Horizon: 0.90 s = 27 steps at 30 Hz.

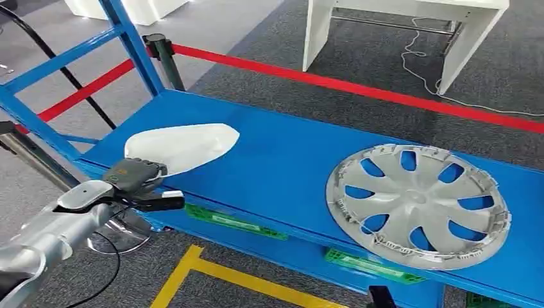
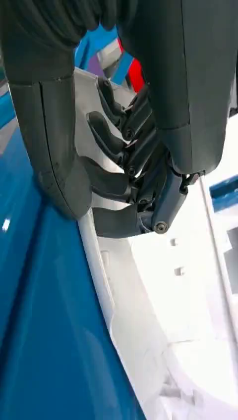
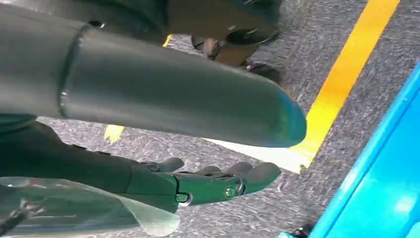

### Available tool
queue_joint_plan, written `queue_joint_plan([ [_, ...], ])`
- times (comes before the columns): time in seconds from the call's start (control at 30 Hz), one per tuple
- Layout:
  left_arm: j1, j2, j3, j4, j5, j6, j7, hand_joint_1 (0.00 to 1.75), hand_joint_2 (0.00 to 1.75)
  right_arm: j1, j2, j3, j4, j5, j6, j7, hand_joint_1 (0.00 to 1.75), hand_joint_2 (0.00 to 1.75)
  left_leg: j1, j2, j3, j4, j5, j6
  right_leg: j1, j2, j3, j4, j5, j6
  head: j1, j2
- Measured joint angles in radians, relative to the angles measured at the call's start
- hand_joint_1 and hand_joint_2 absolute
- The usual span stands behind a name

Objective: Take the parts from the cabinet and place them on the table.

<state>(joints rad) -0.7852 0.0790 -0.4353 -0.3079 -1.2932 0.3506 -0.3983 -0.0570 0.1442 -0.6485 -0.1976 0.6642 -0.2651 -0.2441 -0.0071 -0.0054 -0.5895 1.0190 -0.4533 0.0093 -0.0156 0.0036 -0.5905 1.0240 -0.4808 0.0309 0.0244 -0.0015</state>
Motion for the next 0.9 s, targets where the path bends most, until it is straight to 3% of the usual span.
queue_joint_plan([
  [0.03, 0.000, 0.000, 0.000, 0.000, -0.002, 0.004, 0.000, 1.75, 1.75, -0.001, 0.000, 0.000, 0.000, 0.002, 0.001, 0.001, 0.00, 0.00, 0.001, -0.001, -0.002, -0.004, 0.004, -0.003, 0.001, 0.000, -0.005, 0.010, 0.000, -0.011, -0.002, 0.000],
  [0.1, 0.002, -0.001, 0.000, 0.000, -0.004, 0.013, -0.003, 1.75, 1.75, 0.000, 0.000, 0.000, 0.000, 0.010, 0.000, 0.001, 0.00, 0.00, 0.003, -0.001, -0.001, -0.003, 0.006, -0.007, 0.005, 0.000, -0.005, 0.012, 0.002, -0.020, -0.001, 0.000],
  [0.17, 0.003, -0.002, 0.002, 0.000, 0.001, 0.018, -0.013, 1.75, 1.75, -0.002, 0.000, -0.002, 0.000, 0.013, -0.001, 0.001, 0.00, 0.00, 0.005, 0.001, -0.011, 0.024, -0.021, -0.016, 0.000, 0.000, -0.002, 0.007, 0.006, -0.032, -0.003, 0.000],
  [0.2, 0.003, -0.004, 0.002, 0.000, 0.000, 0.025, -0.013, 1.75, 1.75, -0.004, 0.000, -0.005, 0.000, 0.014, -0.001, 0.002, 0.00, 0.00, 0.006, 0.001, -0.037, 0.088, -0.060, -0.022, 0.000, 0.000, -0.003, 0.007, 0.006, -0.038, -0.005, 0.000],
  [0.27, 0.010, -0.005, 0.002, 0.000, -0.006, 0.044, -0.013, 1.75, 1.75, -0.003, 0.000, -0.008, 0.000, 0.017, 0.000, 0.003, 0.00, 0.00, 0.008, 0.001, -0.110, 0.256, -0.134, -0.028, 0.001, 0.002, -0.003, 0.008, 0.006, -0.040, -0.006, 0.000],
  [0.3, 0.013, -0.006, 0.002, 0.000, -0.008, 0.051, -0.012, 1.75, 1.75, -0.002, 0.000, -0.010, 0.000, 0.018, 0.000, 0.005, 0.00, 0.00, 0.008, 0.001, -0.137, 0.313, -0.149, -0.027, 0.001, 0.003, -0.003, 0.008, 0.005, -0.041, -0.005, 0.000],
  [0.33, 0.014, -0.006, 0.002, 0.000, -0.016, 0.058, -0.011, 1.75, 1.75, -0.001, 0.000, -0.013, 0.000, 0.019, 0.000, 0.006, 0.00, 0.00, 0.008, 0.001, -0.143, 0.320, -0.140, -0.025, 0.003, 0.003, -0.003, 0.008, 0.005, -0.041, -0.006, 0.000],
  [0.37, 0.013, -0.006, 0.002, 0.000, -0.020, 0.069, -0.002, 1.75, 1.75, -0.001, 0.000, -0.016, 0.000, 0.021, -0.001, 0.007, 0.00, 0.00, 0.007, 0.001, -0.128, 0.283, -0.107, -0.019, 0.005, 0.004, -0.003, 0.008, 0.005, -0.041, -0.006, 0.000],
  [0.43, 0.011, -0.008, 0.002, 0.000, -0.027, 0.091, 0.018, 1.75, 1.75, -0.004, 0.000, -0.021, 0.000, 0.026, -0.001, 0.009, 0.00, 0.00, 0.001, 0.001, -0.053, 0.113, -0.010, 0.002, 0.009, 0.006, 0.000, 0.008, 0.005, -0.041, -0.006, 0.000],
  [0.47, 0.007, -0.010, 0.002, 0.000, -0.027, 0.100, 0.026, 1.75, 1.75, -0.004, 0.004, -0.024, 0.000, 0.028, -0.001, 0.010, 0.00, 0.00, -0.008, 0.000, -0.020, 0.032, 0.018, 0.018, 0.006, 0.005, 0.000, 0.006, 0.005, -0.042, -0.004, 0.000],
  [0.5, 0.006, -0.011, 0.002, 0.000, -0.032, 0.104, 0.033, 1.75, 1.75, -0.004, 0.006, -0.025, 0.000, 0.029, -0.001, 0.009, 0.00, 0.00, -0.009, 0.002, -0.009, 0.020, 0.008, 0.024, 0.013, 0.006, -0.005, 0.007, 0.005, -0.039, -0.004, 0.000],
  [0.6, 0.004, -0.014, 0.001, 0.000, -0.048, 0.115, 0.052, 1.75, 1.75, -0.003, 0.008, -0.026, 0.000, 0.031, 0.000, 0.013, 0.00, 0.00, -0.015, 0.001, -0.009, 0.004, 0.004, 0.030, 0.007, 0.004, -0.009, 0.003, 0.009, -0.027, -0.005, 0.000],
  [0.67, 0.004, -0.023, 0.001, -0.001, -0.054, 0.121, 0.056, 1.75, 1.75, -0.003, 0.008, -0.027, 0.000, 0.031, 0.000, 0.013, 0.00, 0.00, -0.004, 0.006, 0.005, -0.028, 0.016, 0.024, 0.010, 0.003, -0.022, 0.015, -0.008, -0.017, -0.004, 0.000],
  [0.7, 0.002, -0.024, 0.001, -0.001, -0.054, 0.124, 0.056, 1.75, 1.75, -0.006, 0.008, -0.029, 0.000, 0.031, -0.001, 0.012, 0.00, 0.00, -0.001, 0.006, 0.004, -0.031, 0.017, 0.026, 0.011, 0.002, -0.045, 0.064, -0.043, -0.014, -0.002, 0.000],
  [0.77, 0.004, -0.025, 0.001, -0.001, -0.057, 0.132, 0.063, 1.75, 1.75, -0.005, 0.008, -0.033, 0.000, 0.031, -0.001, 0.014, 0.00, 0.00, -0.002, 0.007, 0.003, -0.030, 0.017, 0.027, 0.008, 0.002, -0.113, 0.214, -0.108, -0.008, -0.003, 0.000],
  [0.8, 0.006, -0.027, 0.000, -0.001, -0.062, 0.146, 0.071, 1.75, 1.75, -0.003, 0.008, -0.036, 0.000, 0.032, -0.001, 0.017, 0.00, 0.00, -0.002, 0.007, 0.003, -0.029, 0.016, 0.027, 0.007, 0.002, -0.146, 0.280, -0.126, -0.005, -0.003, 0.000],
  [0.83, 0.008, -0.029, 0.000, -0.001, -0.069, 0.164, 0.079, 1.75, 1.75, -0.002, 0.008, -0.040, 0.000, 0.032, -0.001, 0.019, 0.00, 0.00, -0.002, 0.006, 0.003, -0.028, 0.016, 0.027, 0.006, 0.002, -0.160, 0.301, -0.120, -0.001, -0.002, 0.000],
  [0.87, 0.009, -0.030, 0.000, -0.001, -0.071, 0.181, 0.085, 1.75, 1.75, -0.002, 0.008, -0.042, 0.000, 0.032, -0.001, 0.021, 0.00, 0.00, -0.001, 0.006, 0.004, -0.027, 0.015, 0.026, 0.004, 0.002, -0.150, 0.274, -0.089, 0.002, -0.003, 0.000],
  [0.9, 0.008, -0.033, 0.000, -0.001, -0.069, 0.202, 0.091, 1.75, 1.75, -0.003, 0.008, -0.043, 0.000, 0.032, -0.002, 0.024, 0.00, 0.00, 0.001, 0.005, 0.005, -0.024, 0.012, 0.024, 0.002, 0.001, -0.119, 0.203, -0.043, 0.004, -0.003, 0.000],
])
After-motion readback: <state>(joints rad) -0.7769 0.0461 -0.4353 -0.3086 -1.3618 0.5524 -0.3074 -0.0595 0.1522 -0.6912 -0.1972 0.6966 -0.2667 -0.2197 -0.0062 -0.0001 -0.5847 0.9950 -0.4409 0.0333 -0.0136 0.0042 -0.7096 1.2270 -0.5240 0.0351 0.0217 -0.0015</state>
